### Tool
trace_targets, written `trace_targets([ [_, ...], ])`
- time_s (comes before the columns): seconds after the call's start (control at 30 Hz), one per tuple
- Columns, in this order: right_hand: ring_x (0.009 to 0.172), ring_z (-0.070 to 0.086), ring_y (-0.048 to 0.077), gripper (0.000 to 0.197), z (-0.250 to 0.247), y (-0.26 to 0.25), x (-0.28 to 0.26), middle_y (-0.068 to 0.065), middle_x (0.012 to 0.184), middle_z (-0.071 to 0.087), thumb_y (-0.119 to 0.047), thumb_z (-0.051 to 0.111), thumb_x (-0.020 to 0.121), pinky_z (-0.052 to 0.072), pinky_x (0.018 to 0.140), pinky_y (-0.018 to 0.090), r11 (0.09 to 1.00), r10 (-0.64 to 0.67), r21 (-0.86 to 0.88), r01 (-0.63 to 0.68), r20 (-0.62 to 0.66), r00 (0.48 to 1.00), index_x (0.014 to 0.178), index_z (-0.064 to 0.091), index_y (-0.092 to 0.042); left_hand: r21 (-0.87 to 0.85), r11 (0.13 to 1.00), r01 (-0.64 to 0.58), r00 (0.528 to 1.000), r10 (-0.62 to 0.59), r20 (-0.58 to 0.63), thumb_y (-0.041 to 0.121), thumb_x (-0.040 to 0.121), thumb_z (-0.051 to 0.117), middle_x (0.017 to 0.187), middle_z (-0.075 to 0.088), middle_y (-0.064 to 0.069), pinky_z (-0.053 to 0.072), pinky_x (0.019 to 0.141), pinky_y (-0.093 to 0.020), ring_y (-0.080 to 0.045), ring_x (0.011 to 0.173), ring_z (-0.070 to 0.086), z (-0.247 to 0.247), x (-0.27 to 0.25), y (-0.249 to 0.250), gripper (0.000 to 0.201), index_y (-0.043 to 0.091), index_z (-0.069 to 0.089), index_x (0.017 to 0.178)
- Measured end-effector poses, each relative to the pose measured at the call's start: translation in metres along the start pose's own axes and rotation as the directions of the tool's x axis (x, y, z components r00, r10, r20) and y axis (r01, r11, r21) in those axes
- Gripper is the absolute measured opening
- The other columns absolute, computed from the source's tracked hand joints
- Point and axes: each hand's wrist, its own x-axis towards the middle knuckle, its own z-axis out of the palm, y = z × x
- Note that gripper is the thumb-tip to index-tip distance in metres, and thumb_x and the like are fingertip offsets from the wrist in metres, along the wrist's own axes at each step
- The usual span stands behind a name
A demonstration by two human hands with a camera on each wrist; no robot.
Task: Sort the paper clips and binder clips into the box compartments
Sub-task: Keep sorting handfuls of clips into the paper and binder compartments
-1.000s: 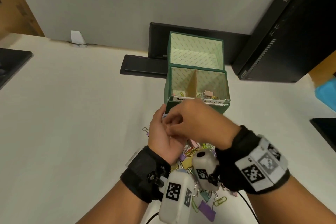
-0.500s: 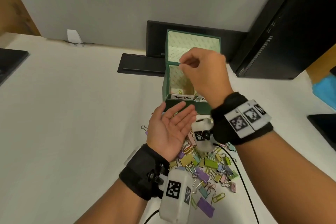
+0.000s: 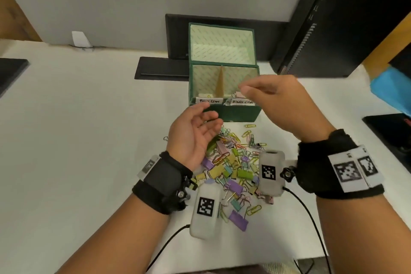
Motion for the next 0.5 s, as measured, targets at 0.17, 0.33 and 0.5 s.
trace_targets([
  [0.17,0.097,0.062,0.002,0.033,-0.005,0.042,-0.053,-0.017,0.106,0.065,-0.059,0.068,0.078,0.050,0.082,0.026,0.977,0.206,-0.091,-0.191,0.202,0.957,0.103,0.068,-0.038,0.502,0.857,-0.114,0.993,0.084,0.082,0.015,0.094,0.052,0.081,0.065,-0.008,0.051,0.065,-0.030,-0.022,0.072,0.061,0.003,-0.020,0.026,0.014,0.011,0.066,0.095],
  [0.33,0.077,0.050,0.012,0.045,0.003,0.051,-0.089,-0.005,0.088,0.051,-0.054,0.085,0.058,0.036,0.062,0.025,0.956,0.279,-0.193,-0.221,0.369,0.887,0.087,0.060,-0.030,0.930,0.349,-0.116,0.976,0.215,0.041,0.017,0.091,0.054,0.094,0.066,0.000,0.045,0.065,-0.026,-0.018,0.084,0.059,-0.015,-0.014,0.041,0.013,0.018,0.067,0.092],
  [0.5,0.095,0.039,0.013,0.073,0.024,0.042,-0.098,-0.011,0.101,0.036,-0.066,0.086,0.040,0.042,0.074,0.032,0.901,0.315,-0.433,-0.031,0.605,0.731,0.093,0.043,-0.039,0.990,0.108,0.096,0.980,0.163,-0.113,0.037,0.076,0.060,0.111,0.062,-0.009,0.049,0.074,-0.030,-0.025,0.099,0.060,-0.034,0.012,0.041,0.016,0.032,0.063,0.091],
])
